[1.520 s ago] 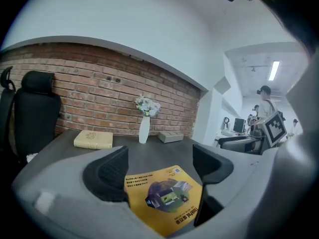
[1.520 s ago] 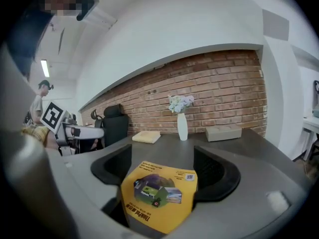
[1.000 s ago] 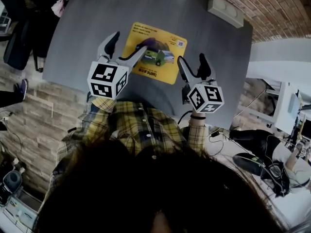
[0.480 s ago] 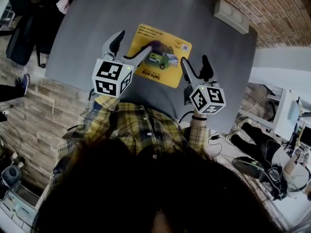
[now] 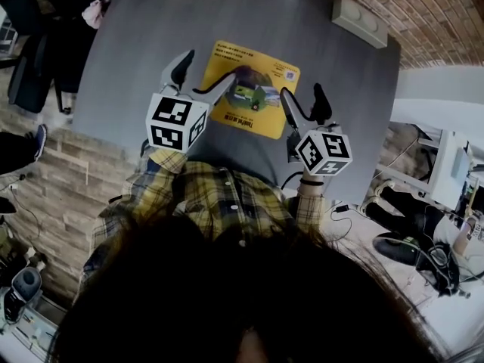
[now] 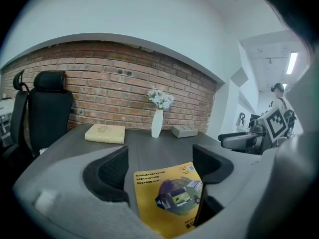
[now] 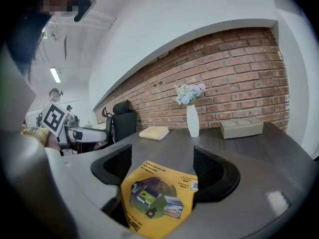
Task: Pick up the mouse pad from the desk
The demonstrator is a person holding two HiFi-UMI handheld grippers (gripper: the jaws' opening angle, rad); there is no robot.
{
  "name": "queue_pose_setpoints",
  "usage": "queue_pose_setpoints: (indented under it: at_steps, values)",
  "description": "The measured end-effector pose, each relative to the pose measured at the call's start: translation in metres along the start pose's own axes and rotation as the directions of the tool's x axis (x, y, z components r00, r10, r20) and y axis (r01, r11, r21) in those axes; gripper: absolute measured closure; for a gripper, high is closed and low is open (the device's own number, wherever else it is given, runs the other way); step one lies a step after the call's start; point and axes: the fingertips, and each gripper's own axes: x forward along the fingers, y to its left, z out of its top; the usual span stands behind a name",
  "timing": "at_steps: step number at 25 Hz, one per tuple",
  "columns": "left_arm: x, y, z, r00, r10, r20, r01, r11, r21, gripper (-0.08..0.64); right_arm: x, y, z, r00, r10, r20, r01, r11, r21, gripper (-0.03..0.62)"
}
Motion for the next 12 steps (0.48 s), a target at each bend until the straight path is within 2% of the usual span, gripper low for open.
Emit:
queue_pose_setpoints:
  at_steps: [12]
  values:
    - [0.024, 0.003, -0.026, 0.997, -0.024, -0.072, 0.024, 1.000, -0.002, 0.161, 0.010, -0.014, -0.025, 0.997, -0.026, -0.071, 0.027, 0.999, 0.020, 0.227]
